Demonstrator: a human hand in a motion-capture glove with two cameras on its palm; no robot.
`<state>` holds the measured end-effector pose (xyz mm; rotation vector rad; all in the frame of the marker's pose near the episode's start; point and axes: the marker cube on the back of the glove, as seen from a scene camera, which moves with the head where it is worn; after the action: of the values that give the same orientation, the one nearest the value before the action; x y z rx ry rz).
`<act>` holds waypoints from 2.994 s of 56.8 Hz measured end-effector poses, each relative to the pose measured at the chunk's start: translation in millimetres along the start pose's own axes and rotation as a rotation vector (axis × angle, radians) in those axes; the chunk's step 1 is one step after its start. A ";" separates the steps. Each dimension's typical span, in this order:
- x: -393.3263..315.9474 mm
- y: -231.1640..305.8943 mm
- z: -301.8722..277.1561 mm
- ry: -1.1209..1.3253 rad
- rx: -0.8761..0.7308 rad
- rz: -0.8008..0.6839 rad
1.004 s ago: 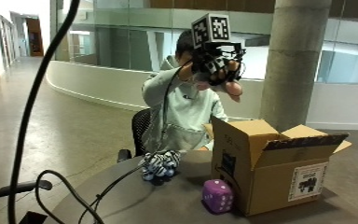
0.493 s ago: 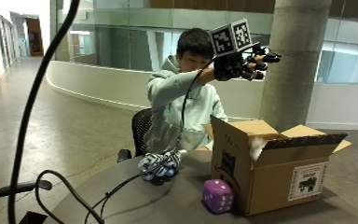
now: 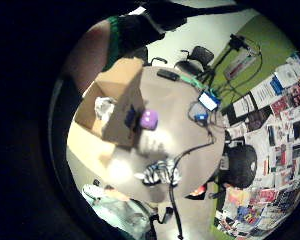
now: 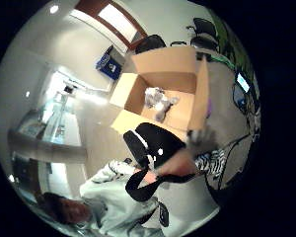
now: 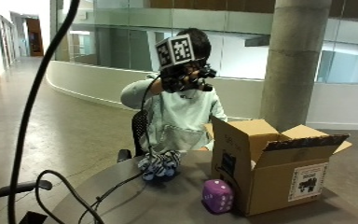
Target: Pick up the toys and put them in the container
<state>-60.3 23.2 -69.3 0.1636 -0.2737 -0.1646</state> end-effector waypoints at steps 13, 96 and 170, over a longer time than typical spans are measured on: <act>107.0 48.5 84.1 0.017 -0.122 -0.036; -18.0 -9.6 -3.8 -0.035 -0.284 -0.247; 124.4 -101.2 83.6 -0.196 -0.066 0.082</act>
<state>20.3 -109.6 23.2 0.0705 -0.4685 -0.1080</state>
